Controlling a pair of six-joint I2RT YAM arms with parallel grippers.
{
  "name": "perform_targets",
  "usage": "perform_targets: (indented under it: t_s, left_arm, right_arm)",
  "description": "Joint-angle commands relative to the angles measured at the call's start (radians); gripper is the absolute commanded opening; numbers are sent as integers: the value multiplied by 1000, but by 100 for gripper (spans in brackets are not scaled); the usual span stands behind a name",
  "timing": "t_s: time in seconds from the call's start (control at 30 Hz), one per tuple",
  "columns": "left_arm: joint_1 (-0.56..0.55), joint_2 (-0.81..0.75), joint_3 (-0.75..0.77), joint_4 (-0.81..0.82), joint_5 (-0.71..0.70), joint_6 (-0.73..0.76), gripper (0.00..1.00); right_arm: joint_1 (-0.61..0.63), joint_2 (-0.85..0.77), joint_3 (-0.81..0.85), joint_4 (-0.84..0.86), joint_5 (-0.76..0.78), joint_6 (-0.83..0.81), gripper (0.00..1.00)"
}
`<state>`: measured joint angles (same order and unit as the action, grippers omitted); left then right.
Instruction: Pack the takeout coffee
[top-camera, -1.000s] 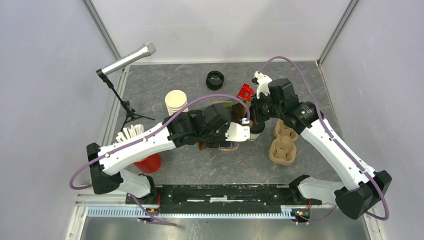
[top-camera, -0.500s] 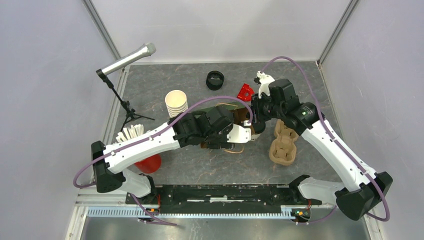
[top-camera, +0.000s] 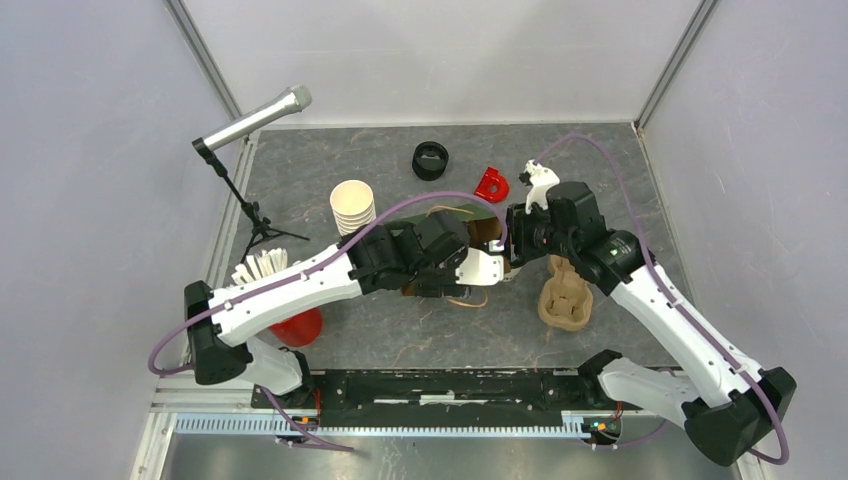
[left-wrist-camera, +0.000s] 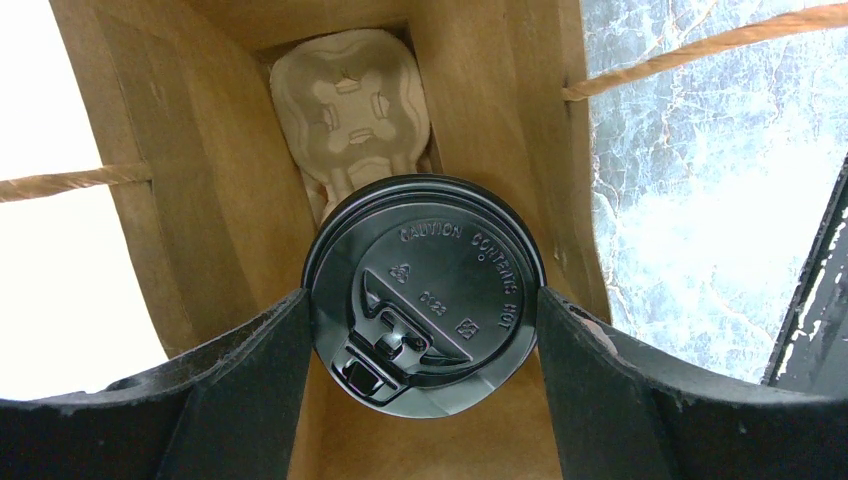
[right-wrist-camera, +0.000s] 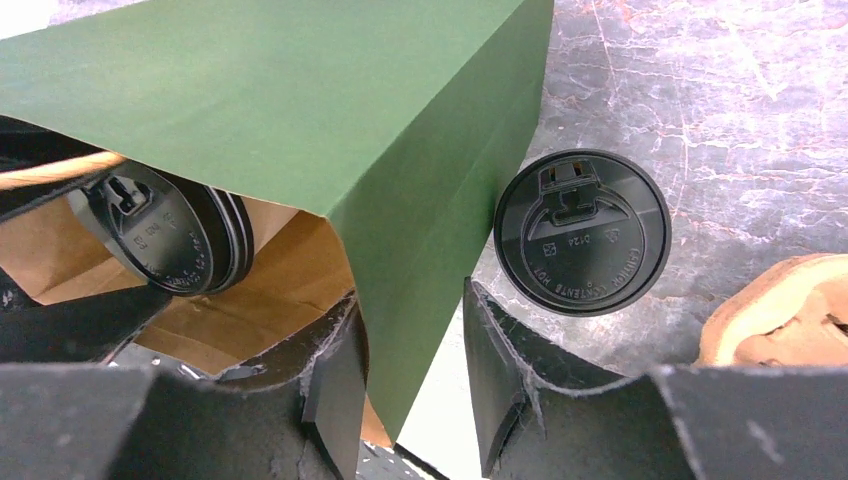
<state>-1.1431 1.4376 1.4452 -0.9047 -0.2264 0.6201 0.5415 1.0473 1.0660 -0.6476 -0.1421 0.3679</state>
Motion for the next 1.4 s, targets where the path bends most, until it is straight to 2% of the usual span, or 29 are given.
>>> perform_targets:
  t_s: [0.0,0.17,0.27,0.37,0.6,0.73,0.87,1.37]
  left_arm:
    - [-6,9,44,35,4,-5,48]
    - [-7,22,40,34,2,-9,47]
    - [-7,29,29,35,-17,11,46]
    - [-6,30,25,35,-78,52,46]
    - [-3,54,-16,101,-209,162,49]
    - [-3,55,19,80,-201,165,48]
    - [3,43,-18,102,-217,189,48]
    - [43,47,-58,138,-165,207,46]
  right_arm:
    - [0,-36,-79,147,-21,21,44]
    - [8,-76,-171,200,43,48,39]
    - [8,-92,-189,253,93,45,16]
    - [8,-69,-153,250,55,26,4]
    - [8,-40,-141,241,-4,-41,1]
    - [8,-4,-123,239,-50,-36,0]
    - [8,-19,-159,284,-82,-11,0]
    - [8,4,-143,214,-123,-75,0]
